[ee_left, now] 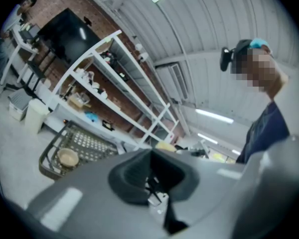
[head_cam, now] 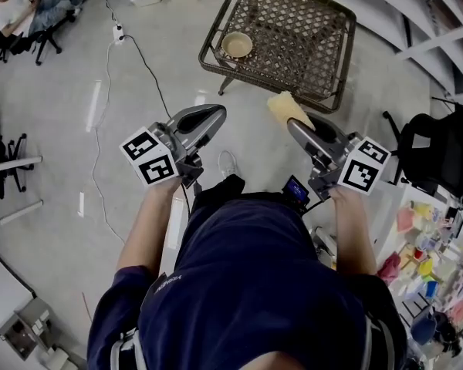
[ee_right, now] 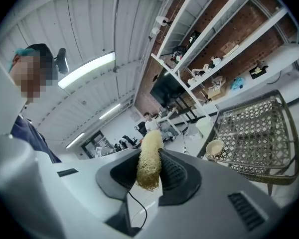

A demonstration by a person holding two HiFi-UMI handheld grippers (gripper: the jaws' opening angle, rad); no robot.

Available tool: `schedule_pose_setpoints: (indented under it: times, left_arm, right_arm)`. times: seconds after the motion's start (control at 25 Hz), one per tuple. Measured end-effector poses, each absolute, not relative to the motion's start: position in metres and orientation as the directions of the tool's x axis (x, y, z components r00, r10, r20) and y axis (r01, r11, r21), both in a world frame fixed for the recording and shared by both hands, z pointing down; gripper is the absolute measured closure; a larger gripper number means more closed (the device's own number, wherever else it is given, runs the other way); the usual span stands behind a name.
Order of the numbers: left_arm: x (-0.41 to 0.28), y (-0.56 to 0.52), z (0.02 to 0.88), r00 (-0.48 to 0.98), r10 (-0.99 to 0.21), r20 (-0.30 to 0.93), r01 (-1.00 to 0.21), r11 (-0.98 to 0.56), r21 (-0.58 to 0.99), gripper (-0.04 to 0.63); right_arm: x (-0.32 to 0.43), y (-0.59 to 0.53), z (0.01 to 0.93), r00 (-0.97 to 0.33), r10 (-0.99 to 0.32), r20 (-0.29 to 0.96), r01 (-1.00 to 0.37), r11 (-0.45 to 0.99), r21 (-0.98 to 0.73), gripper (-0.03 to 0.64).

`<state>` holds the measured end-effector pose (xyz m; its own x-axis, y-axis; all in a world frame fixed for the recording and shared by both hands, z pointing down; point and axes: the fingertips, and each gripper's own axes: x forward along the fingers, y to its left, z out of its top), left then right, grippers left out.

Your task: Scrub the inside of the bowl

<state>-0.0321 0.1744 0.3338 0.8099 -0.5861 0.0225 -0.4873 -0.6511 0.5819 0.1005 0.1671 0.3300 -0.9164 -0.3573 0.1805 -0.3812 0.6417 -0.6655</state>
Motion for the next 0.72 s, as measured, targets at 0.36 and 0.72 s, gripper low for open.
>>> schedule_pose_setpoints:
  times: [0.36,0.72]
  left_arm:
    - [-0.047,0.127,0.334,0.841,-0.541,-0.003,-0.434,-0.679,0.592,0.592]
    - [-0.047,0.089,0.357,0.835,-0.549,0.036,-0.454,-0.651,0.608,0.592]
  right_arm:
    - [0.082,0.129,0.329,-0.889,-0.408,0.208,-0.435,0.608,-0.664,0.526]
    - [0.080,0.090,0.353,-0.894,-0.383,0.232,-0.428,0.580,-0.693,0.526]
